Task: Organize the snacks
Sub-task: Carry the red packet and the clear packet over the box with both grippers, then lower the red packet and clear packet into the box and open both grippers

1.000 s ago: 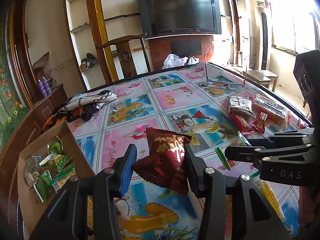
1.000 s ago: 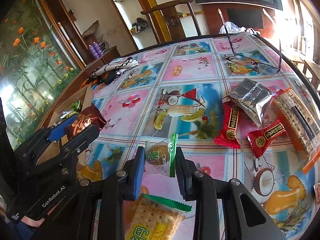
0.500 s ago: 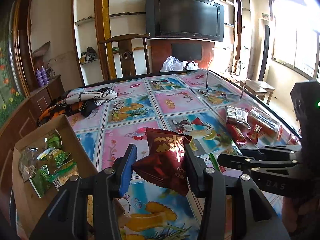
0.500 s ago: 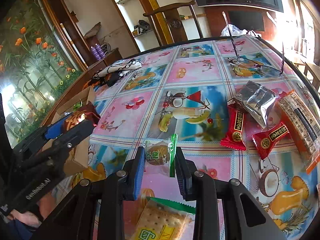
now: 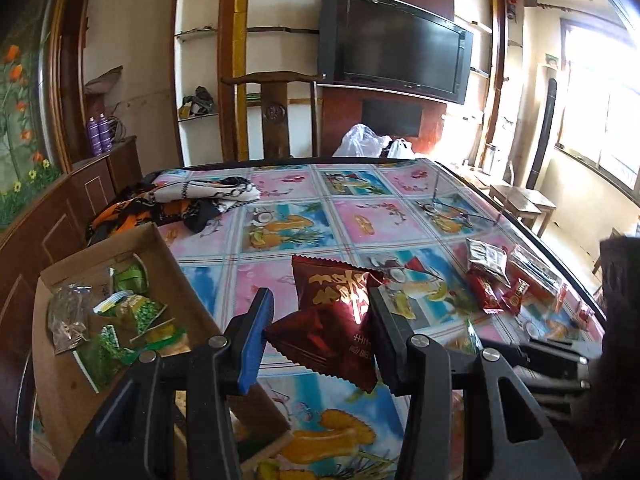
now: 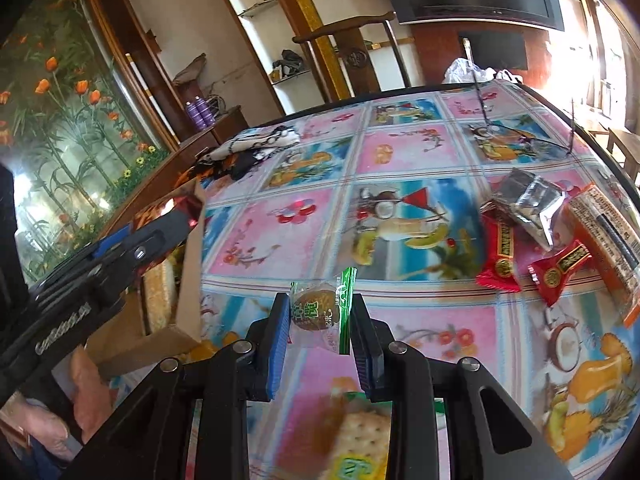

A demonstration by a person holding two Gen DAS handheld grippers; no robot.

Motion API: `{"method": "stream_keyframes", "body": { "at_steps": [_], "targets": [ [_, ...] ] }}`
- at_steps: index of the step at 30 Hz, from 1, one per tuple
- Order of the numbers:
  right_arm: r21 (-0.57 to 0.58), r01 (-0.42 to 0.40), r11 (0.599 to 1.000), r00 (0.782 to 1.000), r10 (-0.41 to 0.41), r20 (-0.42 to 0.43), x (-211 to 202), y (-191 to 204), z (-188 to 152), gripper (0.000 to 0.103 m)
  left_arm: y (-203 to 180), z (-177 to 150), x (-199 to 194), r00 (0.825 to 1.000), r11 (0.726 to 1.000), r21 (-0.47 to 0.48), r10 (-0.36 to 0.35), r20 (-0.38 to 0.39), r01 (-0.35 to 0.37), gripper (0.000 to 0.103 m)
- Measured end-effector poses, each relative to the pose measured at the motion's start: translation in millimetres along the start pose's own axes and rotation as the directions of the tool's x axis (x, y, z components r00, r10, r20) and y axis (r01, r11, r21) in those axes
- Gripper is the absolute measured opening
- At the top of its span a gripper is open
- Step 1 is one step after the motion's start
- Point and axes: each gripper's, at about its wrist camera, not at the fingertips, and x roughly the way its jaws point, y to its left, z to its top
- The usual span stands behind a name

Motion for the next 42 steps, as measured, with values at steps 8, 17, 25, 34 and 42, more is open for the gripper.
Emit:
{"method": "stream_keyframes", "body": {
  "at_steps": [8, 17, 25, 34, 42],
  "targets": [
    [-0.028, -0.033, 0.999, 0.999, 0.033, 0.008, 2.0, 26.2, -3.5, 0.032, 34.3, 9.8, -6.1, 0.999, 0.997, -0.063, 0.04, 0.018, -0.039, 0.046],
    [-0.102, -0.106, 0.989, 0.994, 0.106, -0.003, 10.6, 76.0, -7.1, 0.032, 104.1, 16.8, -7.6, 0.991, 0.968, -0.213, 0.131, -0.004, -0.128, 0.046],
    [-0.197, -0.188, 0.962, 0.982, 0.186, -0.026, 19.8, 132.8, -15.5, 0.032, 172.8, 10.5, -6.1, 0.973, 0.908, -0.35, 0.216, -0.081, -0.23, 0.046],
    [-0.288, -0.257, 0.922, 0.966, 0.238, -0.1, 42.4, 186.9, -31.5, 0.032, 202.6, 0.3, 6.2, 0.95, 0.873, -0.38, 0.254, -0.182, -0.307, 0.046],
    [-0.302, -0.271, 0.914, 0.959, 0.23, -0.166, 67.4, 195.3, -41.4, 0.032, 199.1, -3.2, 16.7, 0.936, 0.876, -0.349, 0.263, -0.232, -0.333, 0.046]
  ]
}}
